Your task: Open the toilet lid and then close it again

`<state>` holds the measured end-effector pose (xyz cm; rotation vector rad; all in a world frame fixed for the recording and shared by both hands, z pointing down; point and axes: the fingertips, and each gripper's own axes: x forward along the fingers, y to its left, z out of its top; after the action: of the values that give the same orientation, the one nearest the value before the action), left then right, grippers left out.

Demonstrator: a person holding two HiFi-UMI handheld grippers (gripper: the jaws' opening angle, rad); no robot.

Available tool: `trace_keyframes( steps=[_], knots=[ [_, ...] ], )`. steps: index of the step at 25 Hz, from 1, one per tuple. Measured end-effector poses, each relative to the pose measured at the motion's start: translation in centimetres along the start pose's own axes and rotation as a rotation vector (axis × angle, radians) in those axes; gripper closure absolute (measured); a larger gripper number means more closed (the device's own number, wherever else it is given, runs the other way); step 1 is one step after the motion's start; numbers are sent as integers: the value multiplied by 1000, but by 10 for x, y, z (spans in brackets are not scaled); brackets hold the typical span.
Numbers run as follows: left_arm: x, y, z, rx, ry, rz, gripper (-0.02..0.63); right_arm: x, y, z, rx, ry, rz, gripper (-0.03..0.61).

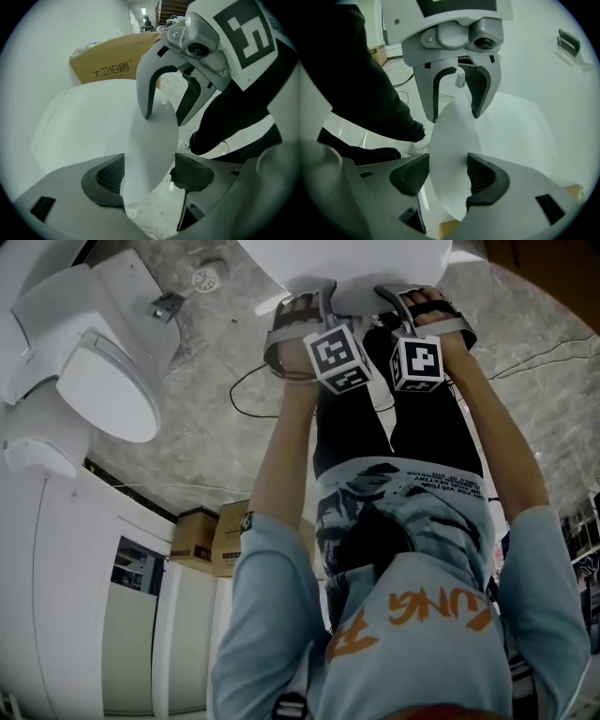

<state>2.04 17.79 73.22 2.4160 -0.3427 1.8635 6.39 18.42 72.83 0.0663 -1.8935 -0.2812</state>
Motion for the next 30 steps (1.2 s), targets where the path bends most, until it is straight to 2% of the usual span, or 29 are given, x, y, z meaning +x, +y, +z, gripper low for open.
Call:
trace_keyframes(
  steps=[3,5,7,8,10,12,14,16,19,21,23,26,28,30],
  knots=[
    [0,1,-1,-12,0,-24,267,0,0,2,44,-30,12,311],
    [-5,-2,2,-74,-30,-66,267,-4,3,4,87,-19,56,329],
    [-17,-7,11,-198,-98,-140,315,-15,7,11,165,-18,114,391],
    [-25,-5,17,-272,-137,-161,307,-22,4,15,226,-33,129,403],
    [-42,6,25,-410,-199,-156,339,-34,-10,18,400,-71,127,408],
    [-62,21,32,-536,-253,-114,422,-50,-29,17,612,-116,104,430],
    [-86,38,40,-657,-318,-55,490,-72,-50,12,766,-154,65,482],
    [-115,53,47,-767,-398,-8,500,-98,-70,11,840,-188,35,565],
    [-161,69,54,-891,-497,40,514,-138,-91,23,909,-260,28,565],
    [-190,84,65,-932,-550,96,563,-164,-110,27,941,-306,1,565],
    [-222,105,74,-952,-624,178,579,-187,-134,30,966,-359,-45,565],
    [-278,144,83,-962,-748,338,587,-218,-179,44,1040,-470,-110,565],
    [-313,165,91,-957,-791,422,588,-243,-211,54,1088,-556,-149,565],
    [-348,181,102,-948,-831,486,588,-274,-241,62,1085,-623,-200,565]
  ],
)
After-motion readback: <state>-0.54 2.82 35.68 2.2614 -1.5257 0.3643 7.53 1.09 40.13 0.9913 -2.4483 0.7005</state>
